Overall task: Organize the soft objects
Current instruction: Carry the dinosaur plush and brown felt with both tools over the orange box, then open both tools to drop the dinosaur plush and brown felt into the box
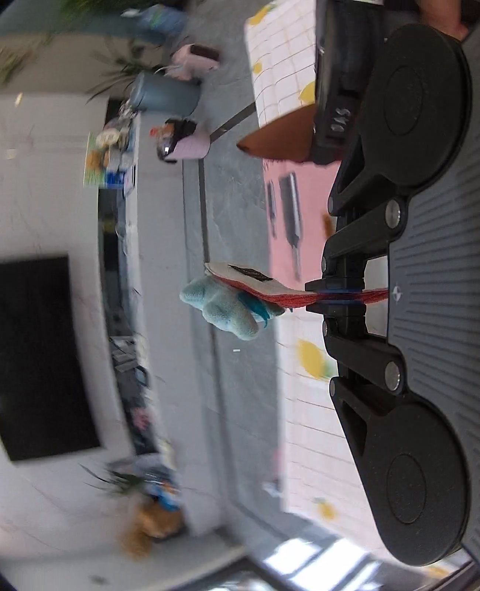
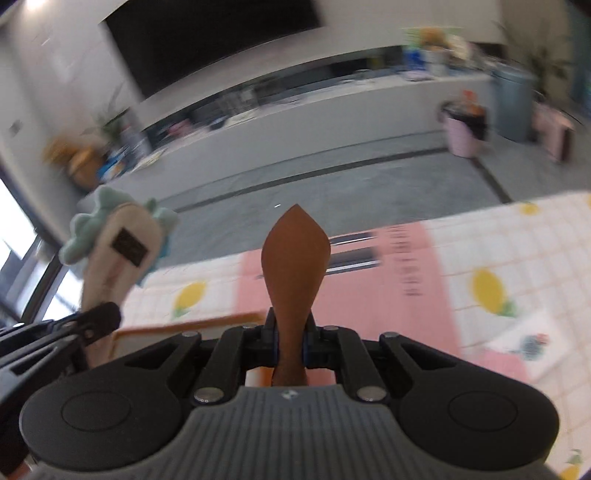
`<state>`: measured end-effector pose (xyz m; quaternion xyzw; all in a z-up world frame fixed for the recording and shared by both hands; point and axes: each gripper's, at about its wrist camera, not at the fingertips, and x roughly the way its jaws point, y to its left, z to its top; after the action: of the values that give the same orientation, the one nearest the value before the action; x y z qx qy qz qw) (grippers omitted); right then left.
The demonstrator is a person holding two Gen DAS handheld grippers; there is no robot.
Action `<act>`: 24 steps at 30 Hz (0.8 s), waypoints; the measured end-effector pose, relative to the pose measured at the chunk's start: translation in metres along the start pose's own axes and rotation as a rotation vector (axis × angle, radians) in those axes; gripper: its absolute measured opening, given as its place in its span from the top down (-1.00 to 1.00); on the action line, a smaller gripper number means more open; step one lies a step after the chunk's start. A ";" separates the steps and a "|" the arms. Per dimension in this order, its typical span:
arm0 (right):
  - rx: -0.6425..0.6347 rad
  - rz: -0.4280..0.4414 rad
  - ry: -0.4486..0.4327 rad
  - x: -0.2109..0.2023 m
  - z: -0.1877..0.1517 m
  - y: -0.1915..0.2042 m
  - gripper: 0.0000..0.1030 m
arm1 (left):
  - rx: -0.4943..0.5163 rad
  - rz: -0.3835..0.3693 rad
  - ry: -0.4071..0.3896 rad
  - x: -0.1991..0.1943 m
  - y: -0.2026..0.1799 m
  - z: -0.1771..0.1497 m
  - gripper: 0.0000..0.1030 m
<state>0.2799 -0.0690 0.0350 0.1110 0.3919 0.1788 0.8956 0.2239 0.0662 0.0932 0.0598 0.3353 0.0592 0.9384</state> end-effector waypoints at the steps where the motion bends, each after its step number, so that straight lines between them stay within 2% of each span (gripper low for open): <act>1: -0.017 0.025 0.002 0.002 -0.003 0.013 0.84 | -0.042 -0.005 0.017 0.000 0.014 -0.004 0.95; 3: -0.044 0.075 0.023 0.006 -0.011 0.034 0.84 | -0.091 -0.011 0.044 0.002 0.037 -0.013 0.95; 7: -0.127 0.129 0.051 0.008 -0.024 0.064 0.84 | -0.091 0.027 0.063 0.001 0.063 -0.031 0.95; 12: -0.204 0.126 0.084 0.015 -0.042 0.074 0.84 | -0.151 0.040 0.103 0.003 0.084 -0.055 0.95; 16: -0.235 0.089 0.122 0.029 -0.052 0.070 0.84 | -0.163 -0.011 0.138 0.013 0.085 -0.073 0.95; 18: -0.227 0.107 0.163 0.037 -0.055 0.060 0.84 | -0.152 -0.030 0.149 0.017 0.084 -0.082 0.95; 22: -0.231 0.075 0.180 0.056 -0.060 0.048 0.84 | -0.164 -0.105 0.164 0.030 0.079 -0.089 0.94; 24: -0.217 0.097 0.180 0.062 -0.060 0.042 0.84 | -0.163 -0.124 0.177 0.038 0.076 -0.092 0.94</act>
<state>0.2644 -0.0020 -0.0324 0.0160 0.4434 0.2723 0.8538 0.1895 0.1537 0.0106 -0.0430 0.4138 0.0333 0.9087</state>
